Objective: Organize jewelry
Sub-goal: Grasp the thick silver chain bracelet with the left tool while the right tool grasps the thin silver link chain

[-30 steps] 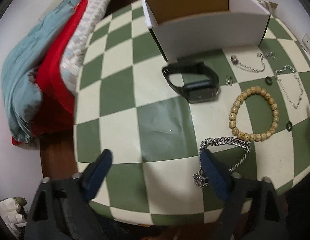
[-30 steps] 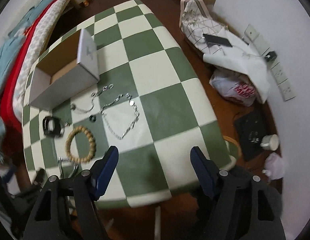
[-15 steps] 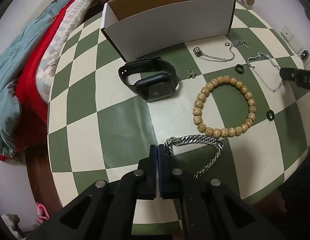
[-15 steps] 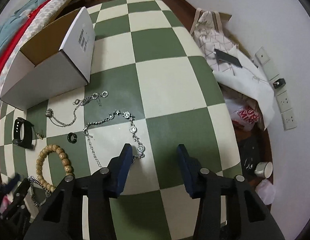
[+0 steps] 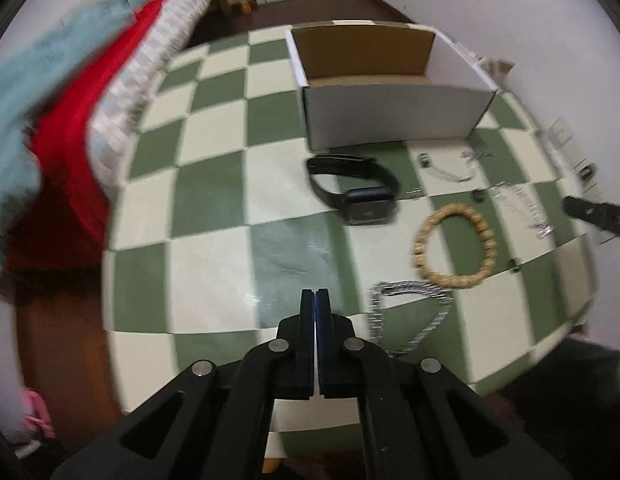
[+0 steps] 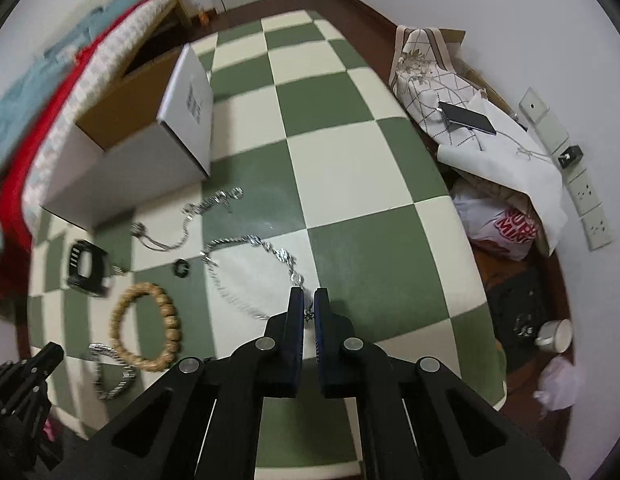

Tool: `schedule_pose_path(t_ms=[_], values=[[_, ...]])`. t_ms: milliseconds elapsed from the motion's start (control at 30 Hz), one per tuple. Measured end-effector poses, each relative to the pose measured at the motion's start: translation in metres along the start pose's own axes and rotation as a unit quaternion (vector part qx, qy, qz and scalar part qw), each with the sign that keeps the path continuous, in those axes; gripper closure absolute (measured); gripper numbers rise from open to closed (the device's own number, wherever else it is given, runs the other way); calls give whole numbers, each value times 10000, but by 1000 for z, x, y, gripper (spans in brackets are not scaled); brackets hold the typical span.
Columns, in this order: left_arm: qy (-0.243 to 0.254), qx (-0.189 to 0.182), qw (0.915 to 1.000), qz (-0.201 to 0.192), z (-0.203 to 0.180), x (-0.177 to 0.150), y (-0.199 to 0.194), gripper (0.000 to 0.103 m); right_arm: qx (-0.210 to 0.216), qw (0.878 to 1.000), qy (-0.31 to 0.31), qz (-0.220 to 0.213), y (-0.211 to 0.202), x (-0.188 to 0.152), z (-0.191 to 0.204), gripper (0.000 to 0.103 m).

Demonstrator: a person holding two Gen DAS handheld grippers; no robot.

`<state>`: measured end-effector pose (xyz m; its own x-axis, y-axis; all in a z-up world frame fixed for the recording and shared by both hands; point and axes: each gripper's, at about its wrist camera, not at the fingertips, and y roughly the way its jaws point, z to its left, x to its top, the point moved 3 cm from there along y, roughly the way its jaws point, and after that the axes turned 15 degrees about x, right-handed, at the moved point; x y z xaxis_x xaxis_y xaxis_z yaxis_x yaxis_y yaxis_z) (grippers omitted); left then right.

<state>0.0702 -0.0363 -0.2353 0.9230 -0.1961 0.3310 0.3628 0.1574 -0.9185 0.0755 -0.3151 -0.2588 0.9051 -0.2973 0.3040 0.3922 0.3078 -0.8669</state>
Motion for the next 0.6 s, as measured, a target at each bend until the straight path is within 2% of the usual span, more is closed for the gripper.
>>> schedule_pose_path(t_ms=[67, 100, 133, 167, 233, 367, 400, 467, 533, 600], values=[[-112, -409, 9987, 298, -1, 0, 10, 96, 103, 9999, 17, -81, -9, 2, 4, 103], [-148, -680, 9963, 497, -5, -2, 18, 82, 125, 9998, -19, -120, -13, 4, 7, 103], [-155, -822, 9946, 613, -10, -3, 24, 61, 103, 9998, -74, -136, -15, 5, 11, 103], [-153, -837, 9944, 619, -14, -5, 25, 53, 86, 9998, -131, -145, -16, 6, 15, 103], [0, -727, 9959, 539, -22, -4, 31, 54, 79, 9997, -192, -100, -15, 9, 20, 103], [783, -82, 9969, 34, -52, -4, 27, 53, 180, 9995, -223, 93, -9, 13, 21, 103], [858, -91, 9962, -125, -54, -1, 26, 60, 201, 9996, -144, 150, -7, 13, 18, 103], [977, -227, 9943, -369, -65, -5, 21, 99, 179, 9997, -62, 181, -5, 12, 14, 102], [1077, -104, 9933, -403, -70, -6, 19, 99, 148, 9998, 29, 164, -6, 10, 6, 95], [972, -139, 9946, -346, -68, -6, 19, 99, 121, 9996, 196, 161, -6, 9, -4, 74]])
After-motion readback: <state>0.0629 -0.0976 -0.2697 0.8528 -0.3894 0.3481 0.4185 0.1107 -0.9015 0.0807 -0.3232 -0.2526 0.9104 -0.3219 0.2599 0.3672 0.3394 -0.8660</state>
